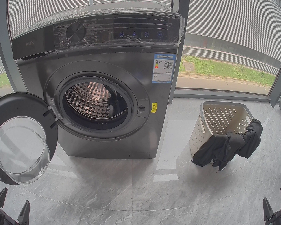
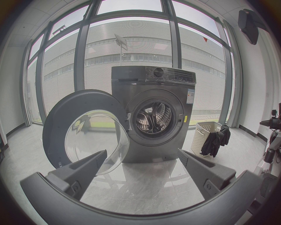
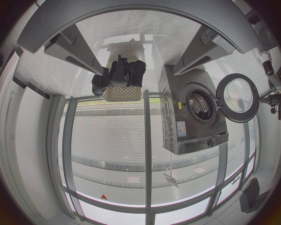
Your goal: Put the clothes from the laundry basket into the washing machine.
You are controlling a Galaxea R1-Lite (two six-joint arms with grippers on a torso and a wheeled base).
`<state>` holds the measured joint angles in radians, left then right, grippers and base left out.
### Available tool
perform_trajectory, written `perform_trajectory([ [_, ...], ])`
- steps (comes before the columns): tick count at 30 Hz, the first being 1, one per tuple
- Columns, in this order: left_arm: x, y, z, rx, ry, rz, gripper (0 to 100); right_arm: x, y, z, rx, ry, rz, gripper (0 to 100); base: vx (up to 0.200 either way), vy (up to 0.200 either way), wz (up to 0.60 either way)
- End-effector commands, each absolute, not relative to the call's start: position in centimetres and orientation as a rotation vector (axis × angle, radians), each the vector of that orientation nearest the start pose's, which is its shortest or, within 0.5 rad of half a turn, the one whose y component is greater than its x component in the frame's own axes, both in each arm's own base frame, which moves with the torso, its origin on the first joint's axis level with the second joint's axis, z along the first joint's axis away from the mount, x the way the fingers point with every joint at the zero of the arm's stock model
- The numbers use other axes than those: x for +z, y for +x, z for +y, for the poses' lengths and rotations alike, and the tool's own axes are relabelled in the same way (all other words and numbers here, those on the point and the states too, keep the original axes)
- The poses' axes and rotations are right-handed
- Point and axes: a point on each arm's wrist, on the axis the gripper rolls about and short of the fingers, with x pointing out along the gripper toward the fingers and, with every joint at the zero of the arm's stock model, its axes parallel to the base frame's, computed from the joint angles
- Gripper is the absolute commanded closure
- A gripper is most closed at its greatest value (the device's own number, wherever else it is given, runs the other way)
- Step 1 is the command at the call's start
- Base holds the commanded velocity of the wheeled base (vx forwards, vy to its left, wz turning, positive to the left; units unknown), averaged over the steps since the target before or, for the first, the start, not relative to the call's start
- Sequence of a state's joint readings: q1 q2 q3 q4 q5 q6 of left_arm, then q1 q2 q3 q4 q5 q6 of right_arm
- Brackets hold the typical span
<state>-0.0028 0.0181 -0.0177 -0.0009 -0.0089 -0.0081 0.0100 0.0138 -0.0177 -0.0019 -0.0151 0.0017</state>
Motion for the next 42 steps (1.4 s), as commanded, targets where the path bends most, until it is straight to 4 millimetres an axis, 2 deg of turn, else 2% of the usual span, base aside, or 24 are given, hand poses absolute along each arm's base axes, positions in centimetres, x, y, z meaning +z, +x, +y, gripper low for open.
perform_trajectory([
  [1,7.56,-2.28,-0.01,-0.012,-0.009,-0.001,0,7.58,-2.28,-0.06,-0.005,0.002,-0.003,0,0.0,-0.2,0.0],
  [5,7.56,-2.28,-0.01,-0.012,-0.008,-0.001,0,7.58,-2.28,-0.06,-0.005,0.002,-0.003,0,0.0,-0.2,0.0],
  [17,7.56,-2.28,-0.02,-0.015,-0.009,-0.001,0,7.56,-2.28,-0.06,-0.005,0.002,-0.002,0,0.0,0.0,0.0],
  [42,7.56,-2.28,-0.02,-0.017,-0.012,-0.001,0,7.56,-2.28,-0.06,-0.006,0.002,-0.002,0,0.0,-0.192,0.0],
])
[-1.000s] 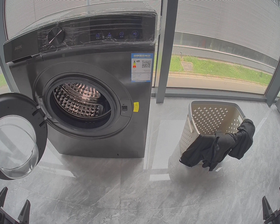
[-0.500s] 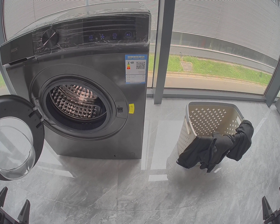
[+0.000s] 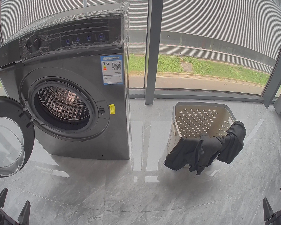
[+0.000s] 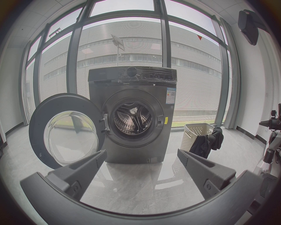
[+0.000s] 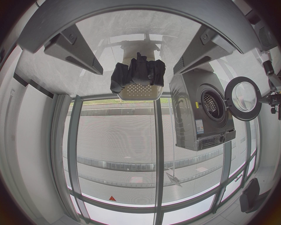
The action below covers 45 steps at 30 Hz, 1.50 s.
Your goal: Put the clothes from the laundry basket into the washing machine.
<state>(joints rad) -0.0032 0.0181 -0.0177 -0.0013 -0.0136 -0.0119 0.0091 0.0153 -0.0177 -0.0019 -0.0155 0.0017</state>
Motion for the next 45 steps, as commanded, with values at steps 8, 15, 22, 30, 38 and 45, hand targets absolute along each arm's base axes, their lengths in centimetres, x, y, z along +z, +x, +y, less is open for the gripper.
perform_trajectory([
  [8,7.56,-2.28,-0.02,-0.017,-0.012,-0.001,0,7.58,-2.28,-0.06,-0.006,0.002,-0.003,0,0.0,0.0,0.0],
  [15,7.56,-2.28,-0.02,-0.017,-0.012,-0.001,0,7.58,-2.28,-0.06,-0.005,0.002,-0.003,0,0.0,-0.114,0.0],
  [22,7.56,-2.28,-0.02,-0.017,-0.012,-0.001,0,7.58,-2.28,-0.06,-0.006,0.002,-0.003,0,0.0,-0.2,0.0],
  [30,7.56,-2.28,-0.02,-0.017,-0.012,-0.001,0,7.58,-2.28,-0.06,-0.005,0.002,-0.003,0,0.0,-0.2,0.0],
  [38,7.56,-2.28,-0.02,-0.017,-0.011,-0.001,0,7.58,-2.28,-0.06,-0.005,0.002,-0.003,0,0.0,-0.05,0.0],
  [45,7.56,-2.28,-0.02,-0.017,-0.012,-0.001,0,7.58,-2.28,-0.06,-0.005,0.002,-0.003,0,0.114,0.0,0.0],
])
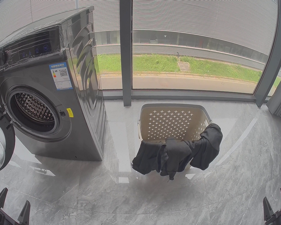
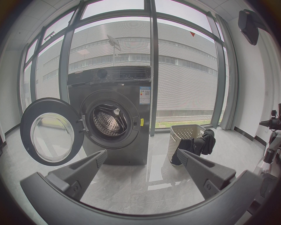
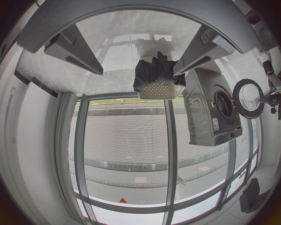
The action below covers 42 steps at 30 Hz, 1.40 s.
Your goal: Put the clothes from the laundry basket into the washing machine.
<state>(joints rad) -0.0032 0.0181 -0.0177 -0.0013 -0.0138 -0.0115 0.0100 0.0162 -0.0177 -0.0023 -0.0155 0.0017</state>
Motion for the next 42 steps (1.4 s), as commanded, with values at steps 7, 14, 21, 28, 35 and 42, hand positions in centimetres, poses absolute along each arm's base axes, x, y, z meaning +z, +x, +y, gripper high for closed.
perform_trajectory([
  [7,7.56,-2.28,-0.02,-0.017,-0.014,-0.001,0,7.58,-2.28,-0.06,-0.005,0.002,-0.003,0,0.2,0.0,0.0],
  [14,7.56,-2.28,-0.02,-0.017,-0.012,-0.001,0,7.58,-2.28,-0.06,-0.005,0.002,-0.003,0,0.114,0.0,0.0],
  [21,7.56,-2.28,-0.02,-0.017,-0.012,-0.001,0,7.56,-2.28,-0.06,-0.005,0.002,-0.002,0,0.0,0.0,0.0],
  [28,7.56,-2.28,-0.02,-0.017,-0.011,-0.001,0,7.56,-2.28,-0.06,-0.006,0.002,-0.002,0,0.0,-0.143,0.0],
  [35,7.56,-2.28,-0.02,-0.017,-0.012,-0.001,0,7.57,-2.27,-0.06,-0.006,0.0,0.0,0,0.0,-0.2,0.0],
  [42,7.56,-2.28,-0.02,-0.017,-0.012,-0.001,0,7.57,-2.27,-0.05,-0.005,0.0,0.0,0,0.0,-0.2,0.0],
])
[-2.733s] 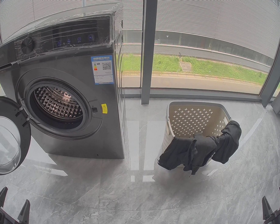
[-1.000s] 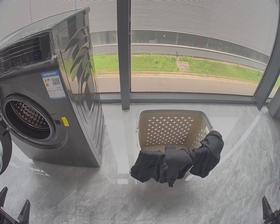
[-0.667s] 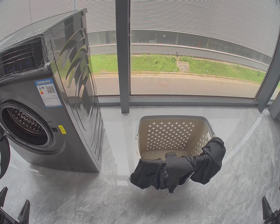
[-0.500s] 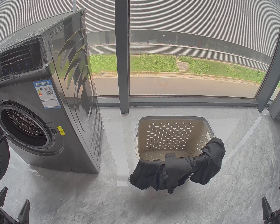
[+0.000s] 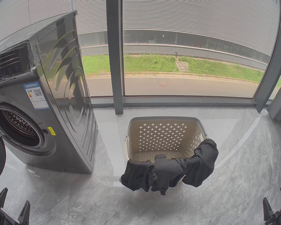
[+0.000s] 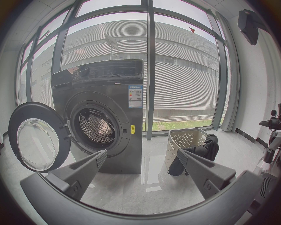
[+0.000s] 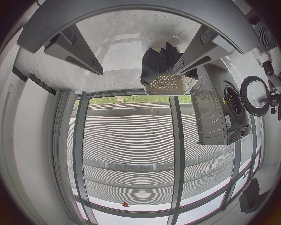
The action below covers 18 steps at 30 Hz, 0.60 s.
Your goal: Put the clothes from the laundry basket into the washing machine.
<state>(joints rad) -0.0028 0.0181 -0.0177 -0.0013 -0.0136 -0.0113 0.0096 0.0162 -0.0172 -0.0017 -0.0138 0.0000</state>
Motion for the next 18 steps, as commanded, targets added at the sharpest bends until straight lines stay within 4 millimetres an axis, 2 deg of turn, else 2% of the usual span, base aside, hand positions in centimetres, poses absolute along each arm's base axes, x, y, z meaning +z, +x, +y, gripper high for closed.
perform_trajectory([
  [1,7.6,-2.3,0.0,-0.017,-0.011,-0.001,0,7.6,-2.3,-0.1,-0.006,0.0,0.0,0,0.0,-0.2,0.0],
  [6,7.6,-2.3,0.0,-0.017,-0.012,-0.001,0,7.6,-2.3,-0.1,-0.008,0.011,-0.009,0,0.0,-0.2,0.0],
  [8,7.6,-2.3,0.0,-0.017,-0.012,-0.001,0,9.6,-2.8,-0.1,-0.004,0.018,-0.109,0,0.0,-0.2,0.0],
  [10,7.6,-2.3,0.0,-0.017,-0.012,-0.001,0,9.6,-2.8,-0.1,-0.004,0.018,-0.109,0,0.0,0.0,0.0],
  [11,7.6,-2.3,0.0,-0.017,-0.011,-0.001,0,13.9,-4.3,-0.1,0.032,0.044,-0.228,0,0.0,0.0,0.0],
  [12,7.6,-2.3,0.0,-0.017,-0.011,-0.001,0,14.1,-4.2,-0.1,0.045,0.046,-0.208,0,0.0,0.0,0.0],
  [14,7.6,-2.3,0.0,-0.017,-0.011,-0.001,0,13.6,-3.3,0.0,0.15,0.053,-0.056,0,0.0,0.0,0.0],
  [16,7.6,-2.3,0.0,-0.017,-0.011,-0.001,0,13.4,-3.1,0.0,0.171,0.053,-0.032,0,0.0,0.0,0.0],
  [17,7.6,-2.3,0.0,-0.018,-0.009,-0.001,0,12.6,-2.4,0.1,0.267,0.045,0.073,0,0.0,0.0,0.0],
  [18,7.6,-2.3,0.0,-0.018,-0.009,-0.001,0,12.6,-2.4,0.1,0.267,0.045,0.073,0,0.0,0.0,0.0],
])
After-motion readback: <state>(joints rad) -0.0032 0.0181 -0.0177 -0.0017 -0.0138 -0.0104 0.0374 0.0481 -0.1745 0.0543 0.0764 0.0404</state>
